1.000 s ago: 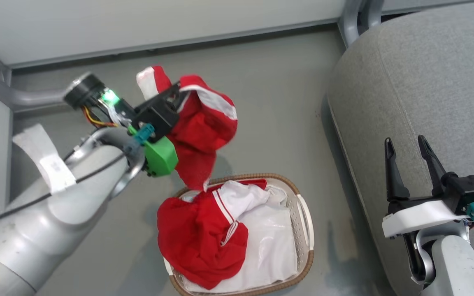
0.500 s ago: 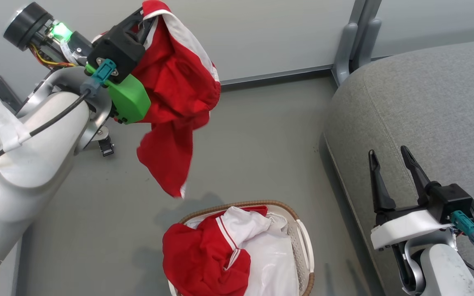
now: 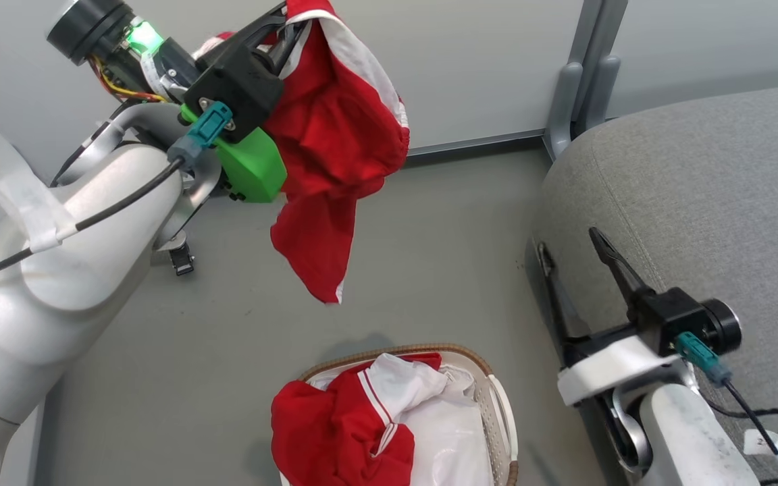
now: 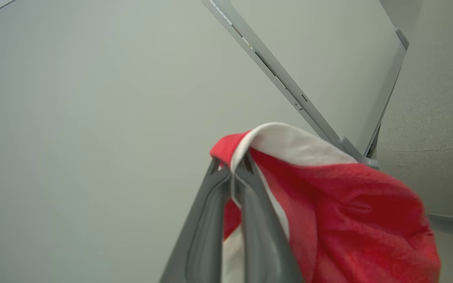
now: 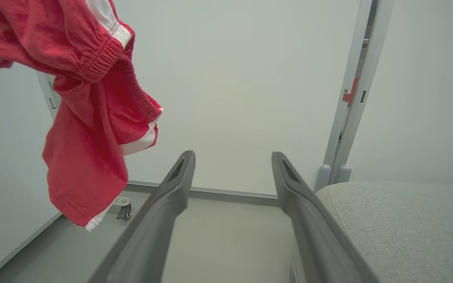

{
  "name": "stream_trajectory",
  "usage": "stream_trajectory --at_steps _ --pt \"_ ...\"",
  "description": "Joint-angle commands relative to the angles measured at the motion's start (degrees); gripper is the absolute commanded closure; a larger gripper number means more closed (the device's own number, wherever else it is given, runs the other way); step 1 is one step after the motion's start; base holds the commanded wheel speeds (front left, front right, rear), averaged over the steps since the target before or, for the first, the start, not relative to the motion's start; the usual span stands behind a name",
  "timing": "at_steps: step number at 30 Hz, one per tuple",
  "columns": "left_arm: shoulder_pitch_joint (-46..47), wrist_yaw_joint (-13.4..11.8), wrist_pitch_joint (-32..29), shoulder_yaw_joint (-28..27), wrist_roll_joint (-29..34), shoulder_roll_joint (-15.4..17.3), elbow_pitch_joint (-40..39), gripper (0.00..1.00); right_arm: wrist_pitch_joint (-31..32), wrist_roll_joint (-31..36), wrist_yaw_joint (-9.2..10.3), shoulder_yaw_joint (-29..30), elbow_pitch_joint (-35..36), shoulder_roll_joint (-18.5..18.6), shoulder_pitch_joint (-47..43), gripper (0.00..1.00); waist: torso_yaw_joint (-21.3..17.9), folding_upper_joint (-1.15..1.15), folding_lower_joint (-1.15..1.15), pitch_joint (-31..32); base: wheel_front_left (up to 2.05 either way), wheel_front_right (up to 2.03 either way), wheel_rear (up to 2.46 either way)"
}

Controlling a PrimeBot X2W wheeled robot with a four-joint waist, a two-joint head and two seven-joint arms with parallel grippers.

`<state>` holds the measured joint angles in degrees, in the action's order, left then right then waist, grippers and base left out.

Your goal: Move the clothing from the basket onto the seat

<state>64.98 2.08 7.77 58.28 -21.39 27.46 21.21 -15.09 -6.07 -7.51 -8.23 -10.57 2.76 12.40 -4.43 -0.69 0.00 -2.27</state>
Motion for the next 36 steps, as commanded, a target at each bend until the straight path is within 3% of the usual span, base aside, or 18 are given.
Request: stream_trajectory --at_steps 1,11,18,31,36 --pt "1.04 -0.01 0.03 0.13 0.07 -0.36 -0.57 1.0 -0.13 0.76 0.04 -1.16 -0.42 0.24 1.84 0.0 0.25 0.69 0.0 0.06 0.0 0.0 0.0" --pt "1.66 -0.68 0.3 0.89 0.33 -1.32 -2.56 1.0 -0.12 5.16 0.05 -11.58 -10.31 0.24 14.76 0.0 1.23 0.69 0.0 -0.54 0.0 0.0 0.0" --pt "2.15 0.23 0.85 2.19 0.65 -2.63 -3.47 1.0 -0.13 6.61 0.05 -18.08 -19.23 0.42 21.79 0.0 2.44 0.69 0.0 -0.46 0.0 0.0 0.0" --pt "2.69 0.47 1.1 3.73 0.67 -4.2 -4.6 1.0 -0.12 5.06 0.05 -27.53 -24.58 4.04 30.22 0.0 3.79 0.69 0.0 -0.03 0.0 0.0 0.0" --pt "2.07 0.35 1.85 4.02 0.19 -4.74 -3.64 1.0 -0.12 1.14 0.06 -35.29 -27.09 4.4 31.97 0.0 4.08 0.69 0.0 -0.08 0.0 0.0 0.0"
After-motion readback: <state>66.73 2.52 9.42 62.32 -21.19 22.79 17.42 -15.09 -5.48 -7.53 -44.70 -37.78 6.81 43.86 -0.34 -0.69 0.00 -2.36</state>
